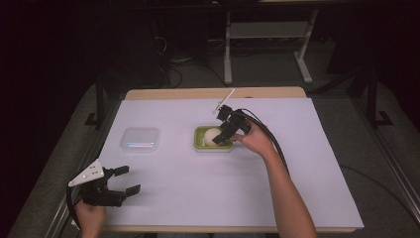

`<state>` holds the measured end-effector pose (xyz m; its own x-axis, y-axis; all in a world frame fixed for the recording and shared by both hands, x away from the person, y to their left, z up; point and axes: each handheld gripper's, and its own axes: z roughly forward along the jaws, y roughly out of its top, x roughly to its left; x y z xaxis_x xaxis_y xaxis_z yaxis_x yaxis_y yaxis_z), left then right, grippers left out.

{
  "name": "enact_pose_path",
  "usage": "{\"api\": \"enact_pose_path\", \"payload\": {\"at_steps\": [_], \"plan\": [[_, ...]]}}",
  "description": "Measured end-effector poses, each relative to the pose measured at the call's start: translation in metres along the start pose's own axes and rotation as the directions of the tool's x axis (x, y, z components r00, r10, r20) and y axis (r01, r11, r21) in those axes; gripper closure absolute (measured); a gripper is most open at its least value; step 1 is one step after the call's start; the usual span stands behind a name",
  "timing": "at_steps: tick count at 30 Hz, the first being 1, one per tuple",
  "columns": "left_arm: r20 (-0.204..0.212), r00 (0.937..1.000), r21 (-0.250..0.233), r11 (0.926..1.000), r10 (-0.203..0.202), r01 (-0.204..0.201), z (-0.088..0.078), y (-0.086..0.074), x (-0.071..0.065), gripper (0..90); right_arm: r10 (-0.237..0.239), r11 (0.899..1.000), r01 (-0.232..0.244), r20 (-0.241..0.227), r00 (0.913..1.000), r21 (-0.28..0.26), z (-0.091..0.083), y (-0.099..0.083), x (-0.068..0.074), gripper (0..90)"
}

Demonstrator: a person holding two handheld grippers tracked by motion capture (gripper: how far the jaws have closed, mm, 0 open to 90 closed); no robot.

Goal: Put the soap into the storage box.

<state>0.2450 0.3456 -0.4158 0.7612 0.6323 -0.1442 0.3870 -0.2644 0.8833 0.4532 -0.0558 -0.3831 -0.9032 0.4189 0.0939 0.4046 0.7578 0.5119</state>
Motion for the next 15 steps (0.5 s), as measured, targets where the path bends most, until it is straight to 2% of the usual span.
{"api": "enact_pose_path", "payload": {"at_steps": [3,6,11,13,15], "plan": [[0.001,1.0000,0.002,1.0000,0.001,-0.001,0.000,0.000,0.000,13.2,0.017,1.000,-0.017,-0.009,0.9998,-0.004,-0.005,-0.004,0.000,27.0],[0.001,1.0000,0.001,1.0000,0.000,0.000,0.001,0.000,0.000,13.2,0.010,1.000,-0.010,-0.009,0.9999,-0.001,-0.006,-0.006,0.000,26.8],[0.001,1.0000,0.001,1.0000,-0.002,0.002,0.001,0.000,-0.001,13.2,0.025,1.000,-0.026,-0.020,0.9995,-0.009,-0.012,-0.009,0.001,26.6],[0.001,1.0000,0.001,1.0000,-0.002,0.002,0.001,0.000,-0.001,13.2,0.011,1.000,-0.011,-0.001,0.9999,-0.029,-0.015,-0.012,0.004,27.4],[0.002,1.0000,0.001,1.0000,-0.004,0.004,0.002,0.000,-0.002,13.2,0.026,0.999,-0.027,-0.017,0.9995,-0.025,-0.017,-0.015,0.003,26.0]]}}
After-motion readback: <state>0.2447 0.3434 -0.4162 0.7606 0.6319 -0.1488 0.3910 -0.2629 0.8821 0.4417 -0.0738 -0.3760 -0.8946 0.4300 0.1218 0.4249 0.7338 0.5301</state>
